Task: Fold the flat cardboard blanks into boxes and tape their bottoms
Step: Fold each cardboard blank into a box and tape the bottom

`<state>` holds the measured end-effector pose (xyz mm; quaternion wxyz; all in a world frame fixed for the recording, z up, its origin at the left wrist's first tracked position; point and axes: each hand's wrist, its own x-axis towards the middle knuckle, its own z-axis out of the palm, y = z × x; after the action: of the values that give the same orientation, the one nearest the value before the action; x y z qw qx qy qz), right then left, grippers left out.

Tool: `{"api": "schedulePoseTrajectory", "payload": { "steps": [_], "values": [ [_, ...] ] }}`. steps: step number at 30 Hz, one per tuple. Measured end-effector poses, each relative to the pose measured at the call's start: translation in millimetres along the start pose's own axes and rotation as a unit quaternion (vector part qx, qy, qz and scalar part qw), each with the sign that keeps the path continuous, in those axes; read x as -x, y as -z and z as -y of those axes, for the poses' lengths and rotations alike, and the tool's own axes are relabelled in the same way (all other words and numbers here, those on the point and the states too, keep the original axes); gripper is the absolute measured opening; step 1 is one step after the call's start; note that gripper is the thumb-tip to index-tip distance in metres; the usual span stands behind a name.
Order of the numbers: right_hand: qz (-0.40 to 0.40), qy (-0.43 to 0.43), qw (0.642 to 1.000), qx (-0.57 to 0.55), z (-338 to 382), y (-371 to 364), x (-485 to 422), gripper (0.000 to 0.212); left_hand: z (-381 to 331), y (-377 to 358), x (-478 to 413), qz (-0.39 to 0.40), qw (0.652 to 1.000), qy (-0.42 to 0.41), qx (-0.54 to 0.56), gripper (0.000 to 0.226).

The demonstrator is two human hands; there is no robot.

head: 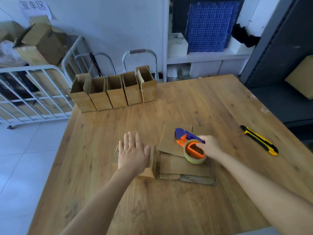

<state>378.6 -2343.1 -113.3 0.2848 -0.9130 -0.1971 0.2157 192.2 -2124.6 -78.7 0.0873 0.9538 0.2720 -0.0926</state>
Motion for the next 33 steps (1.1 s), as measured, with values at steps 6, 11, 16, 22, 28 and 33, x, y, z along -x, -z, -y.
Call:
{"api": "schedulePoseTrajectory", "payload": {
  "steps": [6,11,16,22,28,33],
  "values": [
    [-0.192,0.060,0.979,0.040,48,-12,30,0.043,-1,1,0,0.011,1.000,0.001,0.008,0.068],
    [-0.123,0.094,0.978,-0.139,106,-56,89,0.038,5,8,-3,0.041,0.998,-0.012,0.056,0.061],
    [-0.090,0.068,0.980,-0.163,131,-92,109,0.041,6,6,1,0.022,0.998,-0.020,0.063,0.060],
    [-0.115,0.014,0.987,-0.112,149,-102,112,0.035,10,7,5,-0.007,0.996,-0.055,0.074,0.058],
    [-0.057,0.013,0.992,-0.112,150,-96,106,0.023,56,13,23,-0.141,0.957,0.022,0.254,0.049],
    [-0.060,0.005,0.995,-0.084,155,-103,94,0.020,73,14,27,-0.005,0.911,0.123,0.393,0.035]
  ]
}}
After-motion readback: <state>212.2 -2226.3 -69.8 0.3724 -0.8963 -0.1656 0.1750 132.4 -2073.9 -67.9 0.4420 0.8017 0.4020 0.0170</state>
